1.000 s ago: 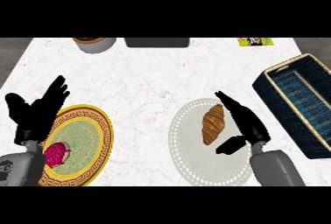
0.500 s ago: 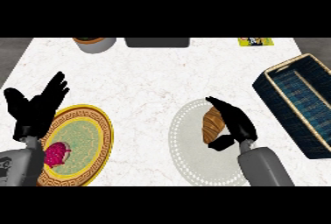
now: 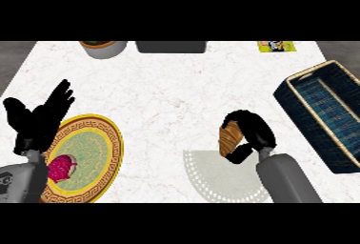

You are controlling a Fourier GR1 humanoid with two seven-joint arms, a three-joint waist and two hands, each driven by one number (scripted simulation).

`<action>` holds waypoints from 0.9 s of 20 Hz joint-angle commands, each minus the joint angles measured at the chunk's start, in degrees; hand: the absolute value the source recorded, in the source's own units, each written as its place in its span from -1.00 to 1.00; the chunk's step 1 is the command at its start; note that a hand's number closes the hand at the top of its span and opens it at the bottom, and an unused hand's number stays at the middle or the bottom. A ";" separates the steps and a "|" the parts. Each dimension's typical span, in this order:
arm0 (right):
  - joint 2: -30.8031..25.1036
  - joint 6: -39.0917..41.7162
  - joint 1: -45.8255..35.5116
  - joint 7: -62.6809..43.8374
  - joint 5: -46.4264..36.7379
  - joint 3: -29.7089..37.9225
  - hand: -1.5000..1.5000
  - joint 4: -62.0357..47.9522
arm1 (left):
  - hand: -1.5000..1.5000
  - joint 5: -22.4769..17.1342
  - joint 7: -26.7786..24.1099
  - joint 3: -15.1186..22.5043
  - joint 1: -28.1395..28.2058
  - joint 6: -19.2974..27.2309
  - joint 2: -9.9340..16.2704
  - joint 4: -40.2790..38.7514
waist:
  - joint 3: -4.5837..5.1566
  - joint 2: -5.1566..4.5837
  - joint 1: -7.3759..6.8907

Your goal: Pick the croissant from the placemat and place it in the basket

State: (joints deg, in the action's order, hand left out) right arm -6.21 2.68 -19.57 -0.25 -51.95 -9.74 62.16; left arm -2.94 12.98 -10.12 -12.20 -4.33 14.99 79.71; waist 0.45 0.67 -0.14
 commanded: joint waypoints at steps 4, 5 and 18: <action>5.92 -2.33 -5.68 -9.75 -3.20 1.15 1.00 -7.50 | 0.00 1.13 -0.75 0.07 -0.93 0.54 -0.22 -1.07 | -0.45 -0.83 -0.35; 5.96 -3.30 -6.11 -18.26 -0.67 0.57 1.00 -3.80 | 0.00 0.61 0.16 -0.04 -1.70 0.06 0.26 -0.57 | -0.43 -0.72 -0.47; 6.20 -36.89 -32.44 -58.74 4.88 -1.21 1.00 -8.19 | 0.00 1.77 1.16 4.33 -6.11 -0.14 -3.09 -1.17 | -0.47 -1.48 -6.34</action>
State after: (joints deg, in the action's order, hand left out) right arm -0.24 -23.26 -45.43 -51.89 -47.64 -8.09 54.13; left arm -2.15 13.93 -7.34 -17.06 -5.42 13.47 78.47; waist 0.00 -0.78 -5.75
